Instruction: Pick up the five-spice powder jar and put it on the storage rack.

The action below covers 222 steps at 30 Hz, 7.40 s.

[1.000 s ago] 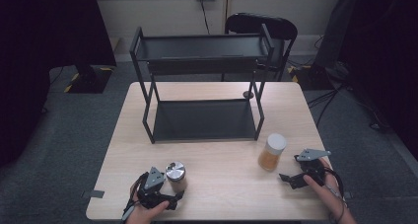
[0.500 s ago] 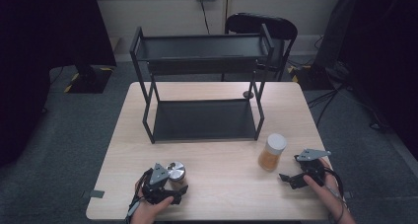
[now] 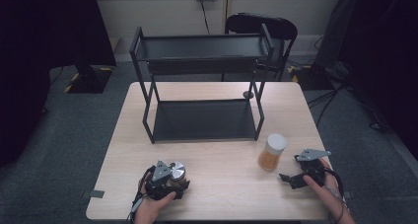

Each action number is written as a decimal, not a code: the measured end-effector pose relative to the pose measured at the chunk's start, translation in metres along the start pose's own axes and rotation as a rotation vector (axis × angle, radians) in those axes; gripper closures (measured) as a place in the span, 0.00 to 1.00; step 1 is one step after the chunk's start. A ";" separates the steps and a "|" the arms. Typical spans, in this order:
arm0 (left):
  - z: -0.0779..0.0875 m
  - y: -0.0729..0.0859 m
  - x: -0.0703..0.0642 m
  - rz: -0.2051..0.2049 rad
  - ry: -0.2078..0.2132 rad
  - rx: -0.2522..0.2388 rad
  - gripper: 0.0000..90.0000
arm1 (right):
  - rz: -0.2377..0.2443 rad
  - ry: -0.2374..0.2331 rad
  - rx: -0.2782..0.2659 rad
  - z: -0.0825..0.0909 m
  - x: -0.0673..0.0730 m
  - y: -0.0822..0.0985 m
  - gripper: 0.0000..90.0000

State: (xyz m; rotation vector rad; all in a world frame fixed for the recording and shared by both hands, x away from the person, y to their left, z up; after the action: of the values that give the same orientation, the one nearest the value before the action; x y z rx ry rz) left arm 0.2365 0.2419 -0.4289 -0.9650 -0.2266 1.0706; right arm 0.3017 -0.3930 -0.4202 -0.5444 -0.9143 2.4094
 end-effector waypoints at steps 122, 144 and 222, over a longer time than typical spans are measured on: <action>0.018 -0.293 -0.041 -0.030 -0.022 -0.011 0.34 | -0.007 0.006 0.002 0.000 0.002 0.000 0.00; 0.039 -0.332 -0.054 -0.042 -0.030 -0.013 0.34 | -0.008 0.006 0.002 0.000 0.002 0.000 0.00; -0.004 -0.408 -0.034 0.031 -0.135 -0.069 0.34 | -0.009 0.004 0.004 0.001 0.001 -0.001 0.00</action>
State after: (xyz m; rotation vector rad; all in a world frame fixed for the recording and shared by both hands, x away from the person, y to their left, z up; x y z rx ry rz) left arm 0.4815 0.1574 -0.1123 -0.9612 -0.3622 1.1635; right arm 0.3004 -0.3921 -0.4198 -0.5431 -0.9080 2.4009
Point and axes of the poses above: each handheld gripper's, and its own axes: z roughly backward along the jaws, y roughly out of its underside, x roughly to its left, the point moved 1 cm from there along -z, roughly forward along the jaws, and after that the axes turned 13 degrees about z, right-handed, at the moved point
